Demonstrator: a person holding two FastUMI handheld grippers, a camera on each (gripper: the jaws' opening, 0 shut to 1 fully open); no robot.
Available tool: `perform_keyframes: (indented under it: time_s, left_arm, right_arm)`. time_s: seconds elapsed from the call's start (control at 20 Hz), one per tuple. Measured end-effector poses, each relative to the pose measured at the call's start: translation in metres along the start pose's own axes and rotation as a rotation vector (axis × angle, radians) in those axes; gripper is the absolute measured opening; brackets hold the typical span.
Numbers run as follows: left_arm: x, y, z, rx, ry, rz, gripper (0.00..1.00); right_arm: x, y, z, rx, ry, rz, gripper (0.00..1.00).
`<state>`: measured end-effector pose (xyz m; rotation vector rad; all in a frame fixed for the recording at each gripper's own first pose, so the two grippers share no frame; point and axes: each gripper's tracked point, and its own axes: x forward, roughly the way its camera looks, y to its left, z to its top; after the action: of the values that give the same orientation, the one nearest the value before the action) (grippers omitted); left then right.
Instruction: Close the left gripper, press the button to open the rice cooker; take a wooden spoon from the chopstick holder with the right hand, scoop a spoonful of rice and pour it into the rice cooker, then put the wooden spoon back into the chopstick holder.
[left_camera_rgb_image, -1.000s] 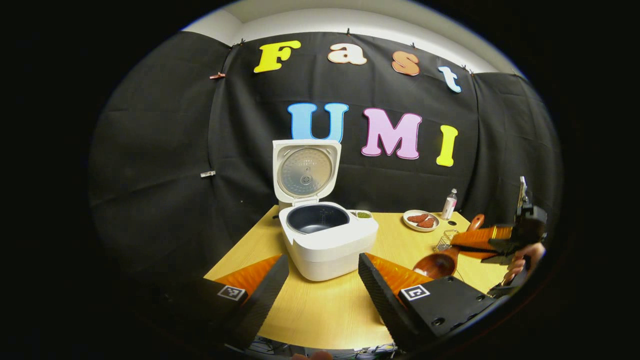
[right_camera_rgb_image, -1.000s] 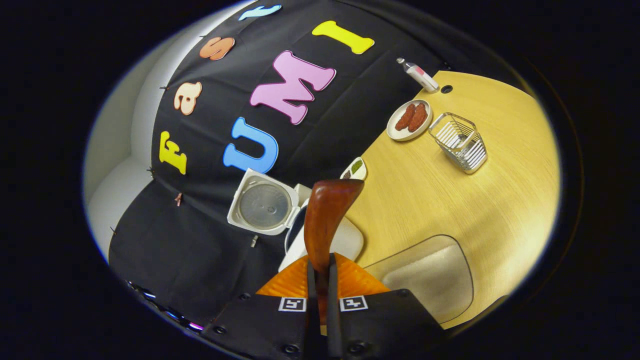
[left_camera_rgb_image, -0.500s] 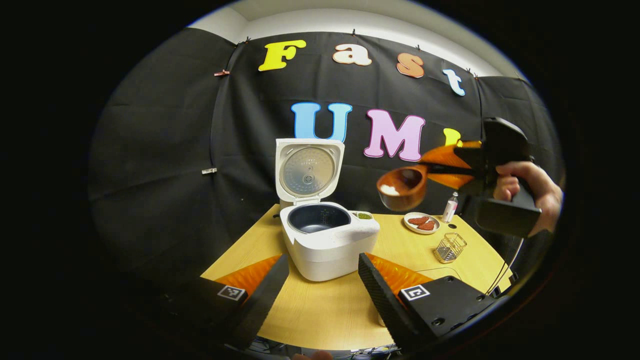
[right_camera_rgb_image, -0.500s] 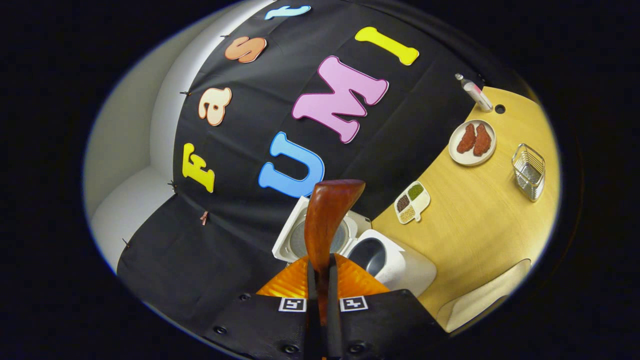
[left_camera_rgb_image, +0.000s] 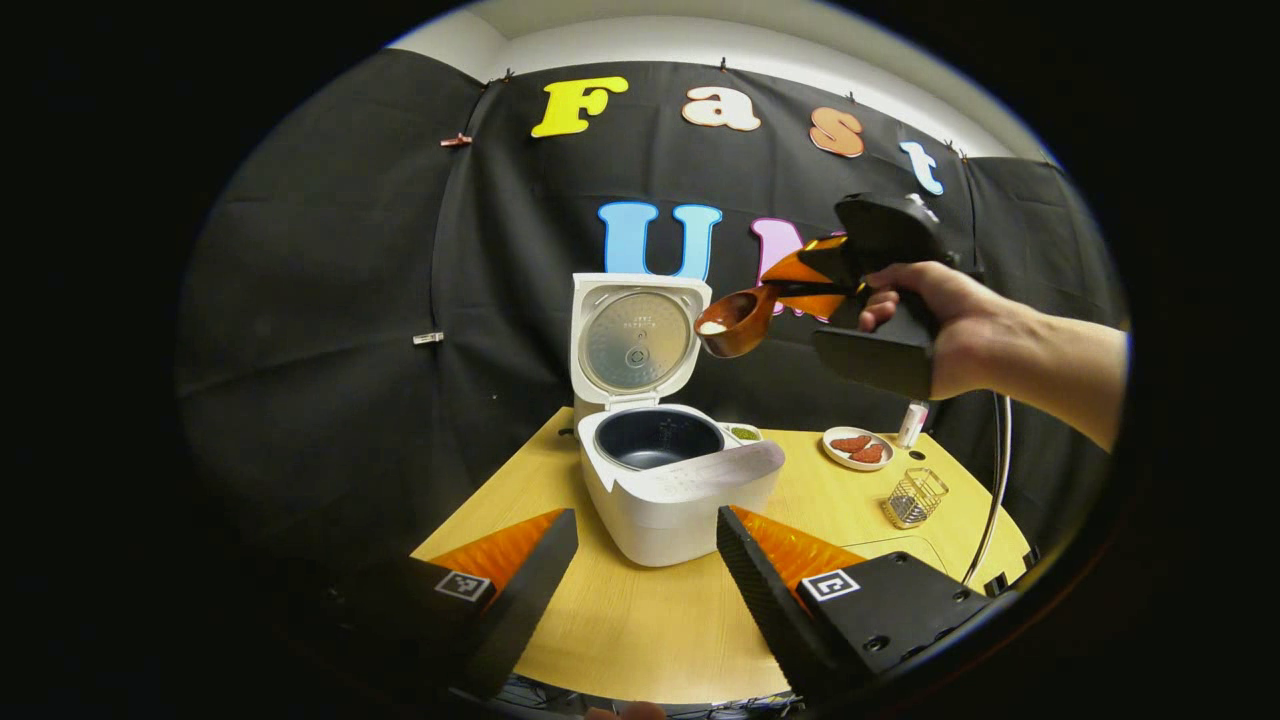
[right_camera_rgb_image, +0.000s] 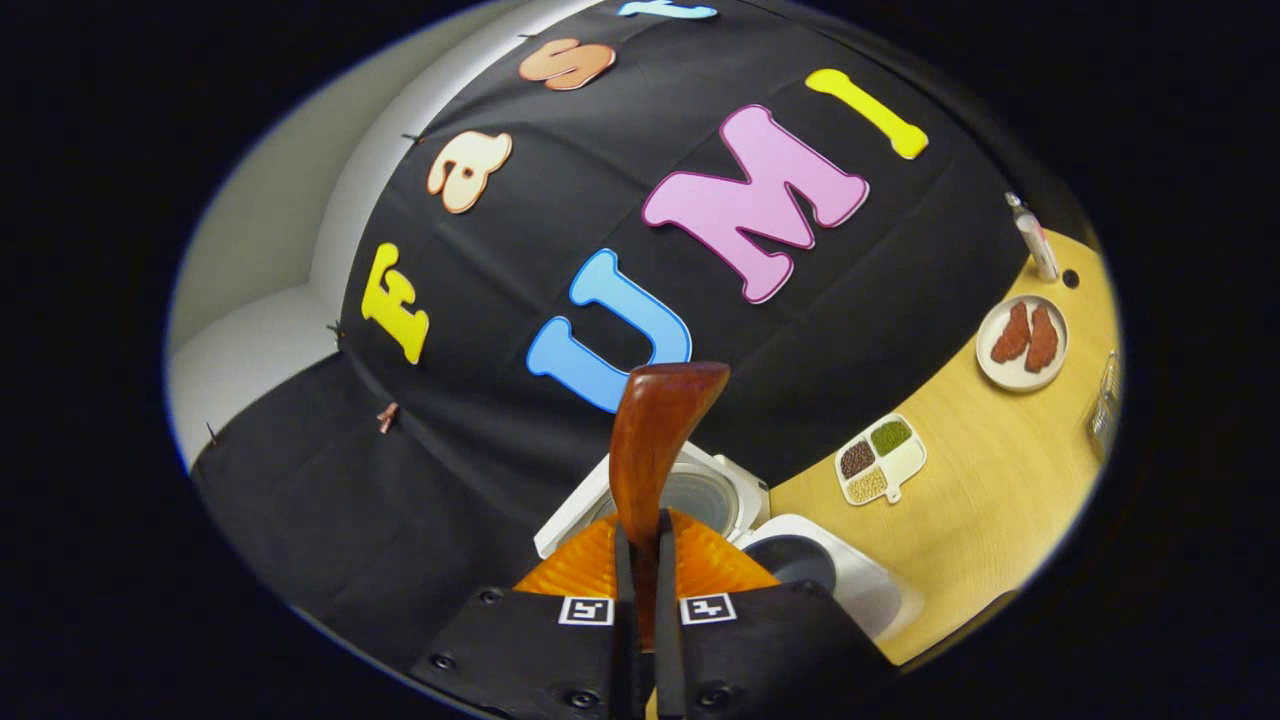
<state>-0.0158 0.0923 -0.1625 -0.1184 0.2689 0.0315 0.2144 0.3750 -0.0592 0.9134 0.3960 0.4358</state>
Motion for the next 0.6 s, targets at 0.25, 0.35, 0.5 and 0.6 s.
perform_keyframes:
  time_s: [0.25,0.35,0.5,0.6]
  left_arm:
    - [0.006,0.013,-0.007,-0.043,0.0,0.002,0.97]
    - [0.007,0.017,-0.011,-0.041,-0.001,0.005,0.95]
    - [0.008,0.025,-0.012,-0.034,-0.003,0.014,0.95]
    - [0.008,0.027,-0.014,-0.039,-0.001,0.014,0.95]
  right_arm:
    - [0.054,-0.016,-0.034,-0.192,0.032,-0.06,0.09]
    - [0.063,-0.019,-0.043,-0.31,0.041,-0.07,0.1]
    - [0.074,-0.017,-0.056,-0.446,0.059,-0.059,0.09]
    - [0.079,-0.013,-0.063,-0.508,0.069,-0.047,0.09]
